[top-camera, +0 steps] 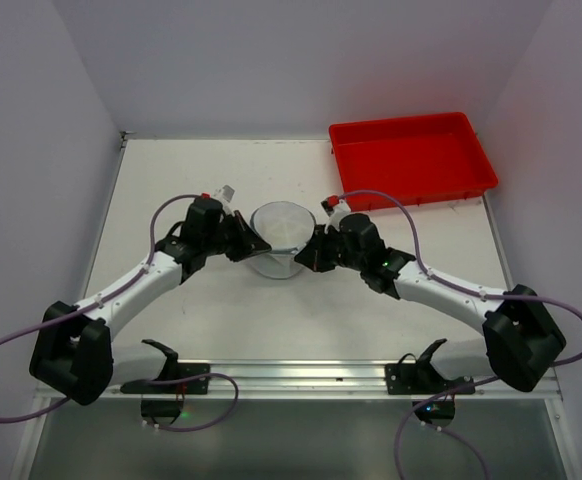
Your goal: Unzip the laundry bag and remove the bra
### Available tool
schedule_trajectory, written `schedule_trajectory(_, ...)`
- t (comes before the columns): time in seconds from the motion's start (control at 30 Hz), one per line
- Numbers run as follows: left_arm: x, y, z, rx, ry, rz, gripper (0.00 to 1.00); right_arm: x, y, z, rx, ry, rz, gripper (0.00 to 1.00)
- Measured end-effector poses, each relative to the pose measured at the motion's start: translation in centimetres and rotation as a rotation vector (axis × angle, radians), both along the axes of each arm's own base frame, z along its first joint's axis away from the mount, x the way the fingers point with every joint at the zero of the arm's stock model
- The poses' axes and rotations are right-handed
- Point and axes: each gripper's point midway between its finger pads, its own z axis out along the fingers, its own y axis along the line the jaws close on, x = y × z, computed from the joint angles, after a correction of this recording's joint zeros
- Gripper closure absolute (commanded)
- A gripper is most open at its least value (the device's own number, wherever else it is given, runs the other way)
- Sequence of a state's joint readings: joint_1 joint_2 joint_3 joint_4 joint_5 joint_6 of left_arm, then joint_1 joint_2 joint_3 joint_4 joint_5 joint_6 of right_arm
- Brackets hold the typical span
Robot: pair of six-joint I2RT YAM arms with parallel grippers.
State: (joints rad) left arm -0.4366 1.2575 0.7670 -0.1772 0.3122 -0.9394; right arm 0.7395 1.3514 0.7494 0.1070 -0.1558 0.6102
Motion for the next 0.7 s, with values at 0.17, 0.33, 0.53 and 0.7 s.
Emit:
schedule_trajectory(0.17, -0.5, -0.5, 1.1, -0.036, -0.043, -0.027, 0.81, -0.1, -0.3, 1.5, 0.024, -0.042, 0.048, 0.92)
schedule_trajectory(0.33, -3.5, -1.7, -0.4, -0.008, -0.054, -0.065, 0.20, 0.9, -2.3, 0.3, -0.072, -0.036, 0.013, 0.58)
schedule_trajectory(0.53, -6.0, -0.2, -0.4, 0.025, -0.080, -0.013, 0.00, 0.7, -5.3, 0.2, -0.190, -0.026, -0.038, 0.30)
schedule_trajectory(0.7, -5.6, 2.5, 3.4, 0.061, -0.179, 0.101, 0.00, 0.3, -6.3, 4.8, -0.182, -0.114, -0.053, 0.21)
